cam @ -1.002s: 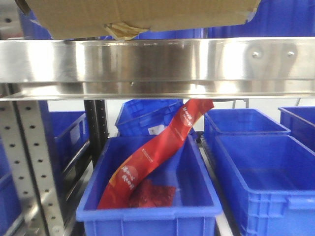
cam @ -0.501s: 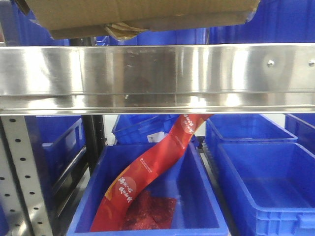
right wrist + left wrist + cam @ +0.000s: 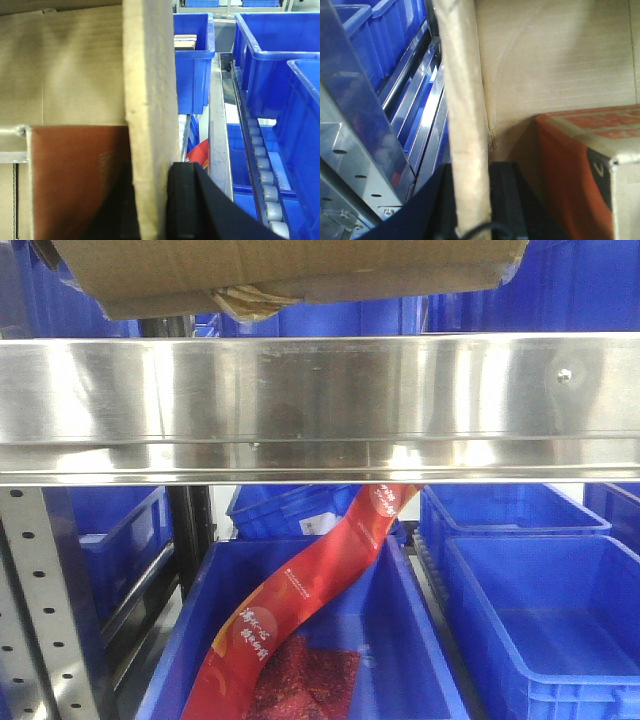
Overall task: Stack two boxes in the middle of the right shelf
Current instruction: 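Push the held boxes forward onto the middle shelf with both grippers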
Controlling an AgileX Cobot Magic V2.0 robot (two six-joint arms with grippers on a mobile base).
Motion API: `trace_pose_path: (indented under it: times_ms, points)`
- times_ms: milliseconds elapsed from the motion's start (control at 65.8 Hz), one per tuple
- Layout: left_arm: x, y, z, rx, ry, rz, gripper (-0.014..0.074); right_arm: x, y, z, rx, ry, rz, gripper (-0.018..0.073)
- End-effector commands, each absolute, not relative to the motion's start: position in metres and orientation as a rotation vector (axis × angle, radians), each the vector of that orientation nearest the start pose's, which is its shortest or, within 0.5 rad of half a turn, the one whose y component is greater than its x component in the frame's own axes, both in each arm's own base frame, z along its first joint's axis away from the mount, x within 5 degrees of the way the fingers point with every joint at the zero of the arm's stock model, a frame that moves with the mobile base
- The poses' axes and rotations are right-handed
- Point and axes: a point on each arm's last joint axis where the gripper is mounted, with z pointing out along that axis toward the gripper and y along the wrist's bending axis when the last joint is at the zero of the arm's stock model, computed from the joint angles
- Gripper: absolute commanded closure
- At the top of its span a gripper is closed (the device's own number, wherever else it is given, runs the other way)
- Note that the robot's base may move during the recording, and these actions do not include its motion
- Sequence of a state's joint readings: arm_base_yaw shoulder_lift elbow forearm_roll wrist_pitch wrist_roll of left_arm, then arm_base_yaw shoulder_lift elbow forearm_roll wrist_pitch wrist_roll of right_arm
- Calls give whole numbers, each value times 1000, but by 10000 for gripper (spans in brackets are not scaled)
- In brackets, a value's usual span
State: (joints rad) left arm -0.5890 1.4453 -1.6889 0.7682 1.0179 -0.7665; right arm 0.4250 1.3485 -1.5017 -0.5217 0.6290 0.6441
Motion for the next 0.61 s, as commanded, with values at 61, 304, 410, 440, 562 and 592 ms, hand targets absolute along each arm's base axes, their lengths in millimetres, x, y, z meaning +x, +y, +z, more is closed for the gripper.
trace_pose_path:
  times_ms: [61, 304, 410, 440, 562, 592]
  points:
    - [278, -124, 478, -40, 1936, 77, 708, 272, 95, 468, 22, 1878, 171, 712]
    - [281, -133, 487, 31, 1832, -9, 708, 273, 92, 458, 53, 1967, 115, 712]
    - [281, -133, 488, 34, 1827, -14, 708, 274, 93, 458, 51, 1961, 119, 712]
    - [281, -133, 488, 34, 1827, -14, 708, 274, 93, 459, 47, 1954, 124, 712]
    - [281, -134, 487, 30, 1834, -28, 708, 275, 94, 458, 44, 1952, 126, 712]
    - [283, -134, 485, 23, 1847, -38, 708, 276, 94, 458, 43, 1952, 127, 712]
